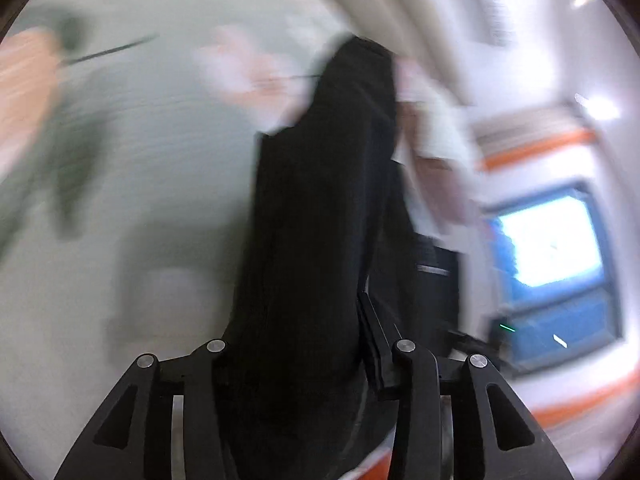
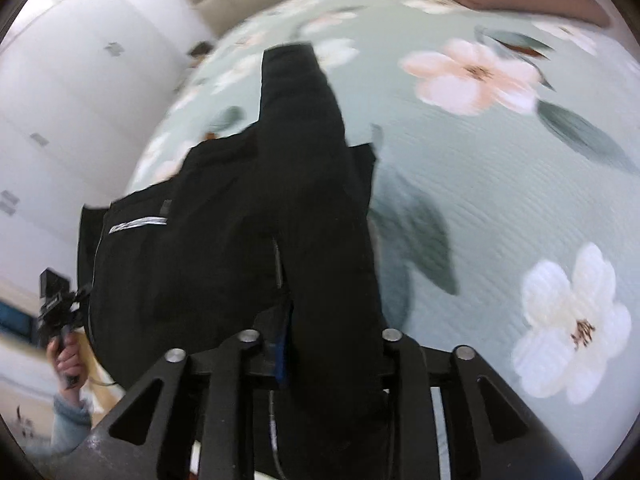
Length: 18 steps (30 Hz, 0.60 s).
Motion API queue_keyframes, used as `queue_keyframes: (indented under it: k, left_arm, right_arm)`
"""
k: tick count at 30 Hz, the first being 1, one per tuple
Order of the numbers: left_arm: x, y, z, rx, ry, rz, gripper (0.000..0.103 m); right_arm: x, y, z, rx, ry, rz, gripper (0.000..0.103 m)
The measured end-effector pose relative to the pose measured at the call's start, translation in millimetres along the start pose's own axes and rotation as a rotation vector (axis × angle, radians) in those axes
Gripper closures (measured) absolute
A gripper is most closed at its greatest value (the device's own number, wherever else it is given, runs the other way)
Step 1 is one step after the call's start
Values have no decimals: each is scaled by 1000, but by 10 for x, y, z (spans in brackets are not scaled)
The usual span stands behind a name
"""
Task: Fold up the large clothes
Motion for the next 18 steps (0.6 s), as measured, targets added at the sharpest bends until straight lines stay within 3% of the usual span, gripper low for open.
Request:
queue_keyframes:
  k: [1, 3, 5, 11, 15, 18]
  left_arm:
    - [-1, 77, 15, 18, 3, 24, 61]
    - [-38, 213, 191, 30, -16, 73, 61]
    - [-92, 125, 472, 58, -63, 56, 61]
    - [-288, -640, 894, 249, -113, -224, 56]
    - [-469, -1053, 700, 372, -151, -351, 56]
    - [-609, -1107, 369, 434, -108, -386, 56]
  right_arm:
    - [-7, -76, -39, -49, 4, -40, 58]
    - [-35, -127, 26, -125, -21, -75, 45]
    - [-99, -105, 228, -126, -53, -84, 45]
    - [-397, 408, 722, -186, -167, 96, 45]
    - [-720, 826, 656, -211, -187, 186, 45]
    - [-855, 929, 376, -261, -137, 170, 45]
Point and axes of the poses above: each gripper's, at about its wrist camera, not at the fingertips, and z roughly against the way its jaws point, y to its left, x to its top, the point moved 3 cm from there along -z, roughly the way its jaws point, and after that the axes turned 9 degrees about -z, right-handed, at the moved point
